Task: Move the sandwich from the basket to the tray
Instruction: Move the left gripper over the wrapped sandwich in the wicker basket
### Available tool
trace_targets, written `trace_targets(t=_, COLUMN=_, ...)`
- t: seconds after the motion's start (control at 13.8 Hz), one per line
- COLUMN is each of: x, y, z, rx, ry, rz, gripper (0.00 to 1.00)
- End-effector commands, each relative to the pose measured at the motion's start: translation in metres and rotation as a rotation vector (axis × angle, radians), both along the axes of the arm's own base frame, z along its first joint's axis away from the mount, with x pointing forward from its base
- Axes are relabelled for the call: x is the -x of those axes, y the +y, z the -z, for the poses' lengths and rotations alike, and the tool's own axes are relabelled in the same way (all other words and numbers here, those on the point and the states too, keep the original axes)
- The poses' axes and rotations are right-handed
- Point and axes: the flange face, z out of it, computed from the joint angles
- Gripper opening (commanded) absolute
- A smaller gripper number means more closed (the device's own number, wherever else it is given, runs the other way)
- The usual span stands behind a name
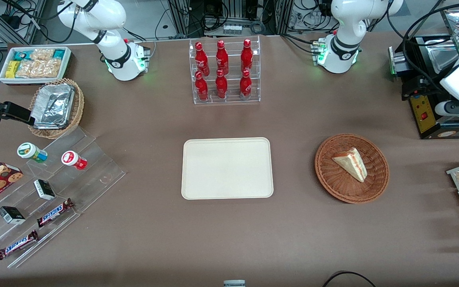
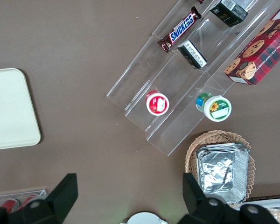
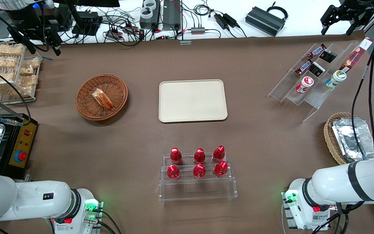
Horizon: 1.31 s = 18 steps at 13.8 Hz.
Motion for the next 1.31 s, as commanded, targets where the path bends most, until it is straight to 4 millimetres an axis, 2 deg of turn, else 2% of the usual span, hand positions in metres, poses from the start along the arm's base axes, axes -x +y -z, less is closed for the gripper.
trace_targets(t=0.0, x=0.001, y=-0.002, z=-0.006, rx=-0.002, ry=0.007, rz=0.019, gripper=1.00)
trace_targets(t=0.15, x=-0.005, y=-0.002, z=0.003, rx=-0.003, ry=0.016, rz=0.014, gripper=1.00)
trace_targets(t=0.29, x=-0.015, y=-0.003, z=0.026, rx=-0.017, ry=0.035, rz=0.009, gripper=1.00)
trace_targets(t=0.73, x=-0.018, y=0.005, z=0.130, rx=-0.055, ry=0.007, rz=-0.048, gripper=1.00)
trace_targets(t=0.87, x=-0.019, y=0.004, z=0.165, rx=-0.083, ry=-0.033, rz=-0.221, gripper=1.00)
trace_targets(t=1.02, x=-0.021, y=-0.007, z=0.204, rx=-0.112, ry=-0.093, rz=-0.462, gripper=1.00)
trace_targets(t=1.24, x=-0.011, y=-0.022, z=0.248, rx=-0.094, ry=-0.182, rz=-0.673, gripper=1.00)
